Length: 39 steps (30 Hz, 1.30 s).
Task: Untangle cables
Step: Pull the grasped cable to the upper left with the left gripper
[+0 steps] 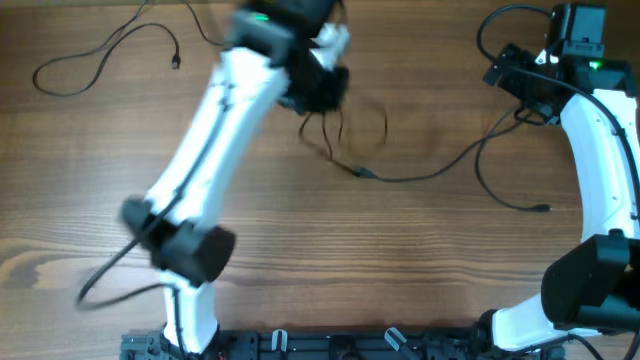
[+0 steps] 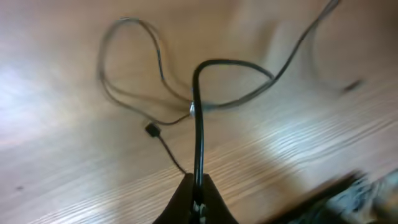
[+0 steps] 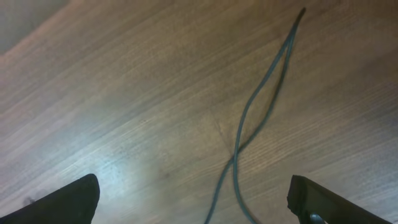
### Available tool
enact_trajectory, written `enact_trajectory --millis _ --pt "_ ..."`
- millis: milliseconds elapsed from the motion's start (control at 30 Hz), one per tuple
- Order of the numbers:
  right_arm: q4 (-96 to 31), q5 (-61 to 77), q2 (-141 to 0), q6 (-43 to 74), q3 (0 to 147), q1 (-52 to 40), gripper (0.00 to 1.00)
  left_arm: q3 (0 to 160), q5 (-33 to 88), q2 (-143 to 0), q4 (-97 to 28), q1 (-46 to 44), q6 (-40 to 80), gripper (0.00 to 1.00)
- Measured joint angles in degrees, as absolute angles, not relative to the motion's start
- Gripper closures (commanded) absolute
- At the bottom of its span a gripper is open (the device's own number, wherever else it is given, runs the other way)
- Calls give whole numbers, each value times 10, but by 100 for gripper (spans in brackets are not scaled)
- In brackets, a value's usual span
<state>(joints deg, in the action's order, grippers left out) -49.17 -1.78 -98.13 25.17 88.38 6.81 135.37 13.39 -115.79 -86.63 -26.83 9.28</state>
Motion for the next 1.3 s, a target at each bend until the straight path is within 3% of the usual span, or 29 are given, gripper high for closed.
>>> enact_trajectory --millis 233,500,733,967,1133,1300 --pt "-484 -18 -981 252 884 68 0 1429 147 -961 -690 -148 243 96" --pt "-483 -18 -981 252 884 68 0 1423 149 -988 -465 -51 351 96" --pt "-484 -18 -981 252 884 68 0 1423 96 -996 -593 8 418 96" --pt "-484 -18 -981 252 884 68 0 1423 -201 -1037 -682 41 482 96" --pt "-484 -18 -981 252 884 68 0 1423 -351 -1070 -669 131 493 96" --pt "-483 -18 -981 252 884 68 0 1423 -360 -1109 -549 200 405 96"
